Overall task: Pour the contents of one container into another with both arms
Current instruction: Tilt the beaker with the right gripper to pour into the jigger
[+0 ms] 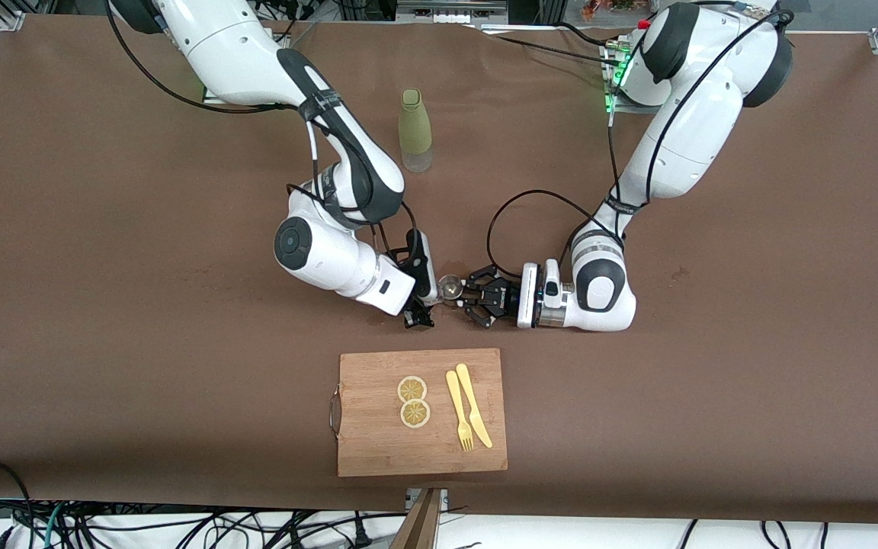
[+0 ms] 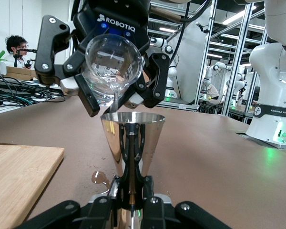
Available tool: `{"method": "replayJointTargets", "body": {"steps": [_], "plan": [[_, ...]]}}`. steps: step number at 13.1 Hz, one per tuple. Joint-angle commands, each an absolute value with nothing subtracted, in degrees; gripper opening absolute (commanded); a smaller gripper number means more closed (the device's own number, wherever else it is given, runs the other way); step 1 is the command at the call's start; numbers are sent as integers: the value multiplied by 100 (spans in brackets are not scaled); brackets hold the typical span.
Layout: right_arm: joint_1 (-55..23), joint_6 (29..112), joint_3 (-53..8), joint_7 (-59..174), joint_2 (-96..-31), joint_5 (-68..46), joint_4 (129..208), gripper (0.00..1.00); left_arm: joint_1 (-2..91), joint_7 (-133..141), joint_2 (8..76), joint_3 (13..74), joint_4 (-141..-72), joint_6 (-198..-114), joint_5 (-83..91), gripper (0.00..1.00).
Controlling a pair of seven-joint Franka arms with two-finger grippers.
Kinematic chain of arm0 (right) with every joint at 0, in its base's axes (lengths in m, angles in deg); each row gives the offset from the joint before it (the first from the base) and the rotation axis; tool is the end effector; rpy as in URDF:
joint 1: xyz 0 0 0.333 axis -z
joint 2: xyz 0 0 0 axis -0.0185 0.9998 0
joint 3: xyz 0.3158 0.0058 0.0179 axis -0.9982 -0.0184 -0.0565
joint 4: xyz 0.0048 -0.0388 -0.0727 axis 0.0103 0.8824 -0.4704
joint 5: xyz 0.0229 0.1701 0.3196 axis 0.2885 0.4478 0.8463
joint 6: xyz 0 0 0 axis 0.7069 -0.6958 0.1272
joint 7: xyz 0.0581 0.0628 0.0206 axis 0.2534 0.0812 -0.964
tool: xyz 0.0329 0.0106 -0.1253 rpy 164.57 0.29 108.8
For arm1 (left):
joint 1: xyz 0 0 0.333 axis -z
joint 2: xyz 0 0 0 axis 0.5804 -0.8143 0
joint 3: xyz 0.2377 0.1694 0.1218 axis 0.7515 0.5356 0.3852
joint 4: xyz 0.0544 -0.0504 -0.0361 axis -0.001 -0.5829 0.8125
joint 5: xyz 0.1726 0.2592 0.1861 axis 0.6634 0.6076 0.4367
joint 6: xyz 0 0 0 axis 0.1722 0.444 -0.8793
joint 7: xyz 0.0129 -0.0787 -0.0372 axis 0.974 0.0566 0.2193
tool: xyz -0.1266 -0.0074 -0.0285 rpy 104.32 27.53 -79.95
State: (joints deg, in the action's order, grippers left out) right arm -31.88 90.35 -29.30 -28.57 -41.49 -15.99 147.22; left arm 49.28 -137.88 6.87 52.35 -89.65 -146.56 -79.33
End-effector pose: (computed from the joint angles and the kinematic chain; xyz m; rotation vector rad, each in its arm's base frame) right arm 0.6076 0.4258 0.2729 -1.7193 -2.2009 -0.5752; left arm 0.5977 -0.3367 0.1093 1.2592 -1.2107 0.9956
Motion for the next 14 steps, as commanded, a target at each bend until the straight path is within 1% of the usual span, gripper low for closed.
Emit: {"method": "replayJointTargets", "body": {"steps": [1, 9, 13, 14], "plan": [[-3278, 8976, -2881, -2775, -4378, -1761, 14933, 0, 4972, -13918, 617, 5203, -8837, -14788, -8143, 0], [-3331, 8985, -2882, -2757, -4414, -1770, 14933, 0, 5007, -13874, 617, 5203, -8837, -14973, -8135, 0], [-3278, 8976, -2890, -2766, -4405, -1604, 14933, 0, 4998, -13874, 617, 5203, -8828, -14973, -8135, 0], [-3261, 8985, -2890, -2731, -4405, -1377, 14933, 0, 4998, -13874, 617, 5203, -8837, -14973, -8135, 0]]}}
